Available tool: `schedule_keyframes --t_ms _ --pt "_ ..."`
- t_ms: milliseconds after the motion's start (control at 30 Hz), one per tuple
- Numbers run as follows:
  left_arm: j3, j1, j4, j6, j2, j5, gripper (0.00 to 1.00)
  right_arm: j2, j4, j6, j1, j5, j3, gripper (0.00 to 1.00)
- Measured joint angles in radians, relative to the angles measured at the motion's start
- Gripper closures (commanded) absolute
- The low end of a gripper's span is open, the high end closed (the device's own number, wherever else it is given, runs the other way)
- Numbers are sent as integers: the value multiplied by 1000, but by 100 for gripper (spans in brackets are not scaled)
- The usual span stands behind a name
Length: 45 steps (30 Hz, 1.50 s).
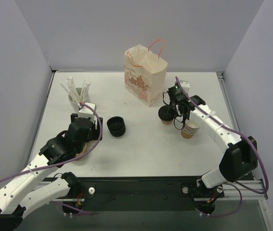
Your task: Pack the takeout coffee
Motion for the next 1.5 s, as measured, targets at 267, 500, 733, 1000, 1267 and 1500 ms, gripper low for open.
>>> schedule_keyframes --t_ms 267,500,733,1000,1267,1500 --pt "-1 0 0 1 -2 -27 19 151 35 -46 -118 -74 23 99" --pt "-6 0 0 1 -3 -47 21 169 72 -46 -154 -105 23 78" --pt "-13 0 1 1 -11 -52 21 144 74 -58 -167 -143 23 68" --pt "-3 2 6 -13 48 -52 23 -3 66 -159 -169 -224 63 65" --pt "-10 3 50 42 34 -32 23 82 141 -317 -157 -395 342 64" --pt "-33 6 55 51 -19 -17 23 259 183 -452 -121 -481 590 62"
